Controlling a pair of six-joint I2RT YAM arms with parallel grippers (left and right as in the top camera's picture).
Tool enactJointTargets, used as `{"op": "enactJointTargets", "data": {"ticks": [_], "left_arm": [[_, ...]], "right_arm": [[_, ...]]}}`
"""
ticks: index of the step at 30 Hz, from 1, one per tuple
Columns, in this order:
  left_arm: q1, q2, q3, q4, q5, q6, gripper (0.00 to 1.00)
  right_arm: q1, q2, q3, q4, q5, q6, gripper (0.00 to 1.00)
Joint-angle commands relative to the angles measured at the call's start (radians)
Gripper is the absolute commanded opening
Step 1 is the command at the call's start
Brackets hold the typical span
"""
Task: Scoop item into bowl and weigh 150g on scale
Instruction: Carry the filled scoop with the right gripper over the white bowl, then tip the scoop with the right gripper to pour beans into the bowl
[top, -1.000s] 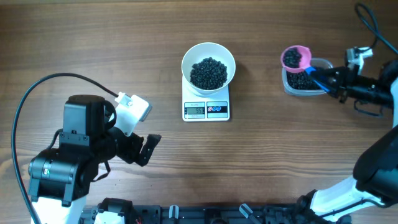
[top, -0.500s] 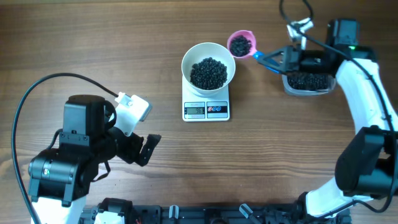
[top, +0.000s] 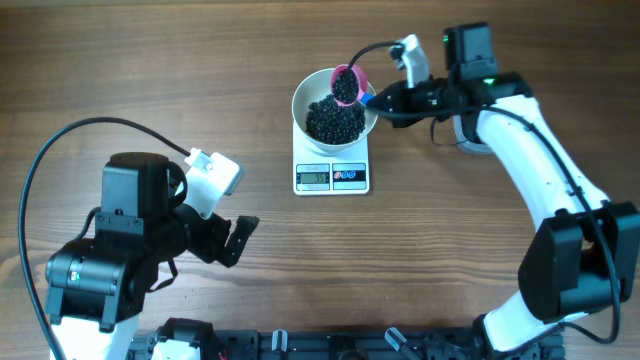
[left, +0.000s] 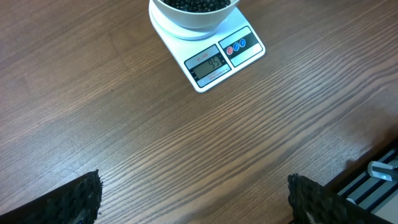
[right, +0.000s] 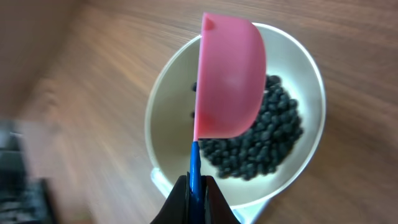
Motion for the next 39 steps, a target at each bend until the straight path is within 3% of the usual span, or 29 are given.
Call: {"op": "enactJointTargets", "data": {"ticks": [1, 10, 29, 31, 34, 37, 39], "left_arm": [[0.007, -0.002, 0.015, 0.003, -0.002, 0.020, 1.00], [0.007, -0.002, 0.015, 0.003, -0.002, 0.020, 1.00], [0.007, -0.002, 0.015, 0.003, -0.002, 0.020, 1.00], [0.007, -0.002, 0.015, 0.003, -0.002, 0.020, 1.00], [0.007, -0.002, 0.015, 0.003, -0.002, 0.020, 1.00], [0.007, -0.002, 0.015, 0.003, -0.002, 0.020, 1.00], [0.007, -0.002, 0.015, 0.003, -0.002, 0.020, 1.00]], "right_arm": [[0.063, -0.035, 0.004, 0.014, 0.244, -0.066, 0.04], [0.196, -0.093, 0.006, 0.015, 0.513, -0.114, 0.04], [0.225, -0.108, 0.007, 0.032, 0.551, -0.122, 0.04], [0.231, -0.108, 0.007, 0.020, 0.488, -0.122, 0.04], [0.235, -0.113, 0.007, 0.016, 0.584, -0.122, 0.04], [0.237, -0.113, 0.007, -0.005, 0.531, -0.192, 0.04], [0.237, -0.116, 0.007, 0.011, 0.527, -0.154, 0.04]]}}
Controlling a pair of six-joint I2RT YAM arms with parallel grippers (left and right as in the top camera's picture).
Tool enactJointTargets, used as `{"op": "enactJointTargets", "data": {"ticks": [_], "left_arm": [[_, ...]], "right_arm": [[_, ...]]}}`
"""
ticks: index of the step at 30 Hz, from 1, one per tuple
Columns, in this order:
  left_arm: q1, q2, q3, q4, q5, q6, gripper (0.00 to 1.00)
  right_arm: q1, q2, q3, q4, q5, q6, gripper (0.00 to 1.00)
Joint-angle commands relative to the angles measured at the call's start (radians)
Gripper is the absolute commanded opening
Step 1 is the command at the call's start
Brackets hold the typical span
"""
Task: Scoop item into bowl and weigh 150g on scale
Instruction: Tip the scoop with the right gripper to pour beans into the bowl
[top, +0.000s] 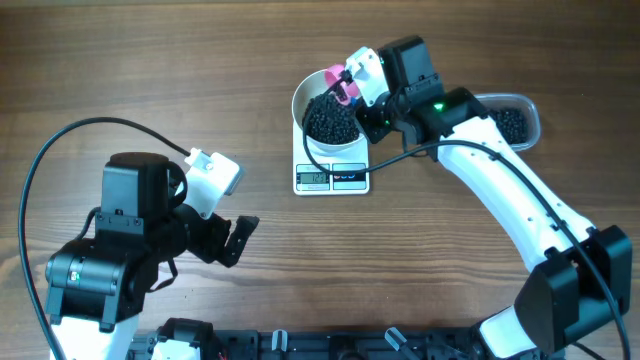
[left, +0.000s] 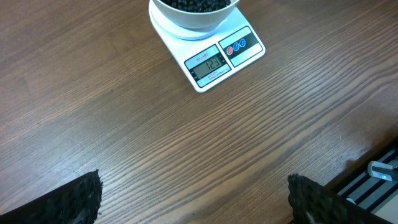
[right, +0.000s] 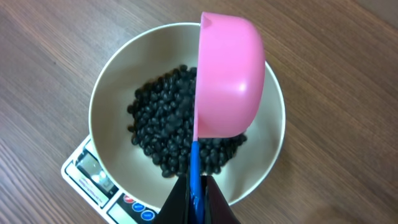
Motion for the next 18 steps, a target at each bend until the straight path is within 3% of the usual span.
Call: {"op": "enactJointTargets", "data": {"ticks": [1, 3, 5, 7, 8, 9, 10, 12, 13, 15, 16, 17, 18], "left_arm": [[0.007, -0.002, 0.015, 0.003, -0.003, 0.020, 1.00], [0.007, -0.002, 0.015, 0.003, -0.003, 0.020, 1.00], [0.007, -0.002, 0.015, 0.003, -0.003, 0.020, 1.00], [0.007, -0.002, 0.015, 0.003, -0.003, 0.020, 1.00], [0.007, -0.002, 0.015, 0.003, -0.003, 0.020, 1.00], [0.007, -0.002, 0.015, 0.003, -0.003, 0.020, 1.00], [0.007, -0.002, 0.015, 0.003, -0.003, 0.020, 1.00], [0.007, -0.002, 0.015, 0.003, -0.003, 0.020, 1.00], [0.007, -0.002, 0.015, 0.003, -0.003, 0.020, 1.00], [0.007, -0.002, 0.015, 0.003, -0.003, 0.020, 1.00], [0.007, -0.002, 0.015, 0.003, -0.003, 0.020, 1.00], [0.007, -0.002, 0.015, 0.003, -0.003, 0.020, 1.00], [0.007, -0.002, 0.015, 0.003, -0.003, 0.020, 1.00]], "right_arm": [[0.009, -0.033, 0.007, 0.009, -0.063, -0.020, 0.04], [0.013, -0.033, 0.007, -0.002, 0.002, -0.074, 0.04], [0.013, -0.033, 0.007, 0.022, 0.008, 0.004, 0.04], [0.021, -0.033, 0.007, 0.002, 0.028, -0.093, 0.04], [0.021, -0.033, 0.007, 0.014, 0.113, -0.066, 0.04], [0.021, -0.033, 0.007, 0.024, 0.073, 0.006, 0.04], [0.027, -0.033, 0.007, 0.008, -0.002, -0.028, 0.04], [0.029, -0.033, 0.007, -0.006, 0.091, -0.088, 0.04], [0.029, -0.033, 0.007, 0.028, 0.134, 0.029, 0.05], [0.039, -0.033, 0.007, 0.017, -0.015, -0.037, 0.04], [0.041, -0.033, 0.007, 0.010, 0.050, -0.067, 0.04], [0.041, -0.033, 0.007, 0.023, 0.127, -0.006, 0.04], [0.042, -0.033, 0.007, 0.031, 0.085, 0.063, 0.04]]}}
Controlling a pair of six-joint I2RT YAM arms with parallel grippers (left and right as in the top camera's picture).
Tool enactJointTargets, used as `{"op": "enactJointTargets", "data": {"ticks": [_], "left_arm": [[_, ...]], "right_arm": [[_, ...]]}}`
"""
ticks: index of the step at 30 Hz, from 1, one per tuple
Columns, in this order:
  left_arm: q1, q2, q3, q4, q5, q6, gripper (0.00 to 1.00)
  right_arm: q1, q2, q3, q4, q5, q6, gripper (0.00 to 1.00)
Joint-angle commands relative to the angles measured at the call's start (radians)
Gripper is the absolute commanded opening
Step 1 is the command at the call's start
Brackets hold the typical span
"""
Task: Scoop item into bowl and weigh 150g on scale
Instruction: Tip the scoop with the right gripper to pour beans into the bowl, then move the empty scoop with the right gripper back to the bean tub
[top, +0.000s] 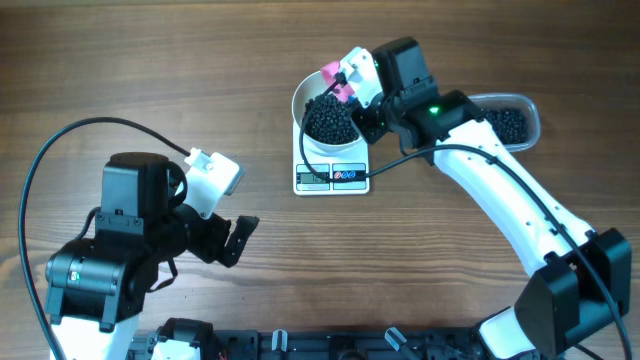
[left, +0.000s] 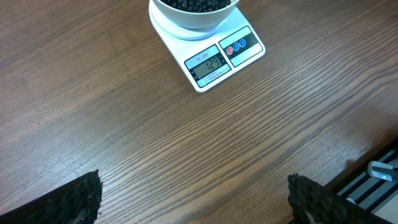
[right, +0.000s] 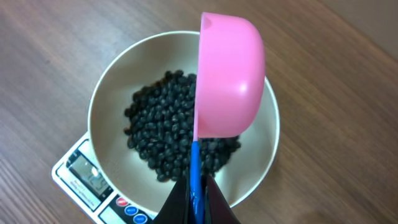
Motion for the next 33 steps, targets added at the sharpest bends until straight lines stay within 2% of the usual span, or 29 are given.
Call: {"op": "enactJointTargets", "data": {"ticks": [1, 2, 3, 4, 6, 7, 10, 11, 14, 19, 22, 25, 29, 33], "left_arm": [[0.007, -0.002, 0.015, 0.003, -0.003, 0.020, 1.00], [0.007, -0.002, 0.015, 0.003, -0.003, 0.020, 1.00], [0.007, -0.002, 0.015, 0.003, -0.003, 0.020, 1.00], [0.007, -0.002, 0.015, 0.003, -0.003, 0.020, 1.00], [0.007, -0.002, 0.015, 0.003, -0.003, 0.020, 1.00], [0.007, -0.002, 0.015, 0.003, -0.003, 0.020, 1.00], [0.007, -0.002, 0.015, 0.003, -0.003, 0.020, 1.00], [0.007, -0.002, 0.015, 0.003, -0.003, 0.020, 1.00], [0.007, -0.002, 0.015, 0.003, -0.003, 0.020, 1.00], [0.007, -0.002, 0.015, 0.003, -0.003, 0.020, 1.00], [0.007, -0.002, 0.015, 0.003, -0.003, 0.020, 1.00], [0.007, -0.002, 0.015, 0.003, -0.003, 0.020, 1.00], [0.007, -0.002, 0.015, 0.003, -0.003, 0.020, 1.00], [0.007, -0.002, 0.015, 0.003, -0.003, 0.020, 1.00]], "right_arm": [[0.013, -0.026, 0.006, 0.002, -0.040, 0.069, 0.04], [0.014, -0.026, 0.006, -0.027, -0.046, 0.008, 0.04], [0.014, -0.026, 0.006, -0.046, 0.060, 0.011, 0.04], [0.015, -0.025, 0.006, -0.038, 0.055, 0.075, 0.04], [0.016, -0.029, 0.007, -0.045, 0.036, -0.003, 0.04], [0.014, -0.038, 0.008, -0.039, 0.169, -0.035, 0.04], [0.003, -0.080, 0.040, -0.030, 0.568, 0.037, 0.04], [-0.004, -0.104, 0.050, -0.053, 0.604, 0.016, 0.04], [-0.055, -0.175, 0.052, -0.144, 0.620, -0.062, 0.04], [-0.261, -0.229, 0.052, -0.354, 0.608, 0.025, 0.04], [-0.380, -0.201, 0.050, -0.439, 0.467, 0.023, 0.04], [-0.441, -0.138, 0.049, -0.507, 0.361, 0.018, 0.04], [-0.477, -0.052, 0.049, -0.500, 0.264, 0.016, 0.04], [-0.484, 0.045, 0.049, -0.476, 0.253, 0.018, 0.04]]}}
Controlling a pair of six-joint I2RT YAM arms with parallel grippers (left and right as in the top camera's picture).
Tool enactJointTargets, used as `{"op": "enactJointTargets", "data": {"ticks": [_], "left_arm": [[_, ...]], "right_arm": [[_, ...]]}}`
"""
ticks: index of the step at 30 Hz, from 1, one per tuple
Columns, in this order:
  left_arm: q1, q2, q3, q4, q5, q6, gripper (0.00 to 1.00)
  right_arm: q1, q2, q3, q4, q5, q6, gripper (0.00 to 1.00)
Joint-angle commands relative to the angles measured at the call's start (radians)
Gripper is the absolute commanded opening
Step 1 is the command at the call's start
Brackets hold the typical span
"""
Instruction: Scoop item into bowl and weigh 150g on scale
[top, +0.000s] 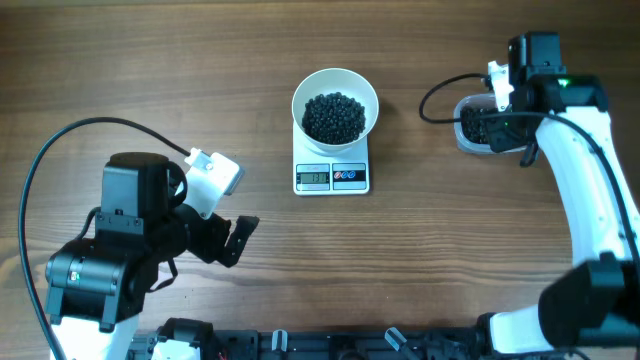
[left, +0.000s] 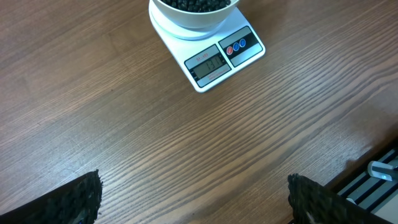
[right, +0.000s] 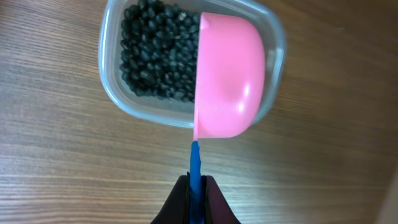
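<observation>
A white bowl (top: 335, 98) of black beans (top: 333, 116) stands on the white scale (top: 332, 177), whose display (left: 209, 62) is lit. My right gripper (right: 196, 186) is shut on the blue handle of the pink scoop (right: 229, 84), which hangs over the clear tub (right: 137, 106) of black beans (right: 155, 56) at the table's right side. In the overhead view the arm covers most of that tub (top: 466, 135). My left gripper (left: 194, 196) stands open over bare wood near the front left, holding nothing.
A black cable loops over the table at the left (top: 45, 160). A black rail (top: 330, 345) runs along the front edge. The wooden table (top: 200, 80) stretches between the arms.
My right gripper has moved with the scoop from over the bowl to over the bean tub at the right. The scale's reading has changed. The left arm has not moved.
The scoop was held full of beans at the bowl's right rim. Then it was tipped over the bowl, with more beans in the bowl and a higher reading. It stayed over the bowl a moment later, and now hangs above the tub.
</observation>
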Motion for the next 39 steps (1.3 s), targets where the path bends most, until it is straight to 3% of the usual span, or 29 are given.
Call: {"op": "enactJointTargets", "data": {"ticks": [1, 8, 13, 15, 29, 39], "left_arm": [[0.007, -0.002, 0.015, 0.003, -0.003, 0.020, 1.00], [0.007, -0.002, 0.015, 0.003, -0.003, 0.020, 1.00], [0.007, -0.002, 0.015, 0.003, -0.003, 0.020, 1.00], [0.007, -0.002, 0.015, 0.003, -0.003, 0.020, 1.00], [0.007, -0.002, 0.015, 0.003, -0.003, 0.020, 1.00], [0.007, -0.002, 0.015, 0.003, -0.003, 0.020, 1.00]], "right_arm": [[-0.008, 0.099, 0.009, 0.015, -0.056, 0.016, 0.04], [-0.010, 0.203, 0.009, 0.103, -0.072, 0.064, 0.04], [-0.031, 0.206, 0.010, 0.099, -0.348, 0.011, 0.04], [-0.072, 0.206, 0.010, 0.087, -0.477, 0.004, 0.04], [-0.361, 0.206, 0.009, 0.029, -0.829, 0.015, 0.04], [-0.514, 0.206, 0.009, -0.040, -1.001, 0.038, 0.04]]}}
